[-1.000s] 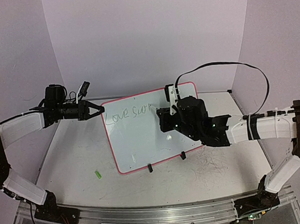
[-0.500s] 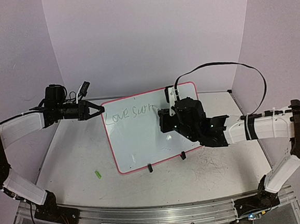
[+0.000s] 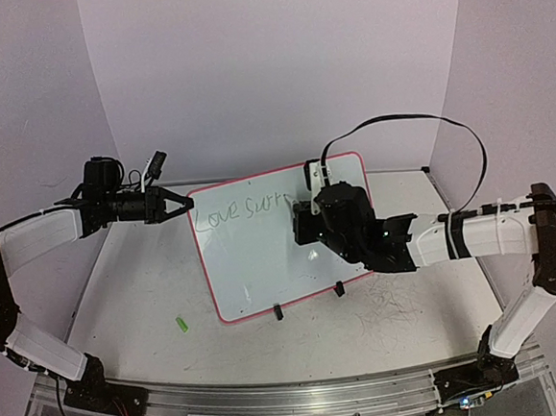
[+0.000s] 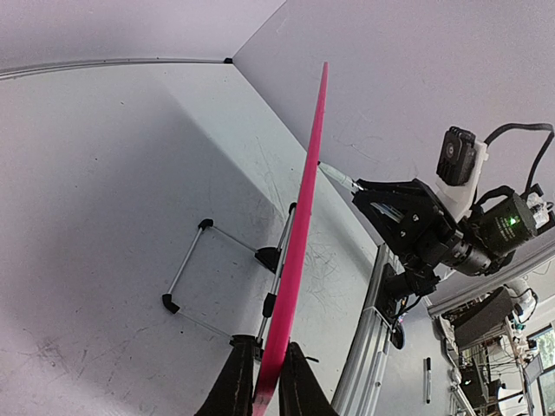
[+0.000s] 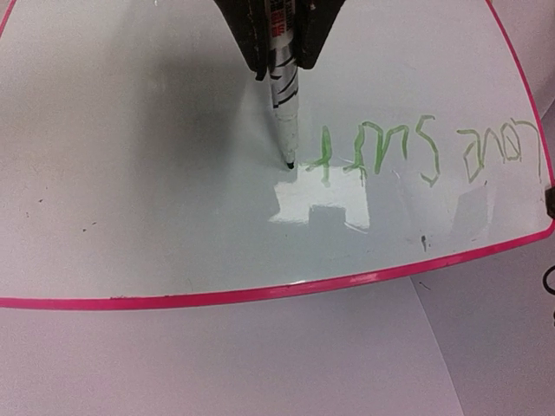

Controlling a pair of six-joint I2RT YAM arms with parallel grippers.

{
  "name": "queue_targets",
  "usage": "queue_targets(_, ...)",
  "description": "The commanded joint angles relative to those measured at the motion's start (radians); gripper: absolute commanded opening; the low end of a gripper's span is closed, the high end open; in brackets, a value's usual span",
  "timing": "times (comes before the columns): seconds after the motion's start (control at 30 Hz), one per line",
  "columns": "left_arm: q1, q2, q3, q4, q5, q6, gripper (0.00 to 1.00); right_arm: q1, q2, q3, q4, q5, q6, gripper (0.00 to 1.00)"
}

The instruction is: Write a sentence on the whiteboard

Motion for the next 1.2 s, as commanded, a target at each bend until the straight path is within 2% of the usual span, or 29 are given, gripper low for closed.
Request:
queue_targets(0.0, -0.006, -0.029, -0.006, 0.03, 0.019, 0.017, 0.12, -0.002, 0.012, 0.046, 0.027, 0.035, 0.001, 0.0)
queue_targets(0.3, -0.006, -0.032, -0.01, 0.031, 0.018, 0.018, 0.12, -0.002, 0.035, 0.063, 0.023, 0.027, -0.004, 0.0)
queue_targets(0.77, -0.006, -0.035, -0.004, 0.029, 0.023, 0.015, 0.12, 0.009, -0.007, -0.008, -0.015, -0.002, 0.063, 0.0)
queue_targets(1.17, -0.006, -0.038, -0.006, 0.03, 0.023, 0.017, 0.12, 0.005, -0.028, -0.023, -0.038, 0.058, 0.082, 0.0)
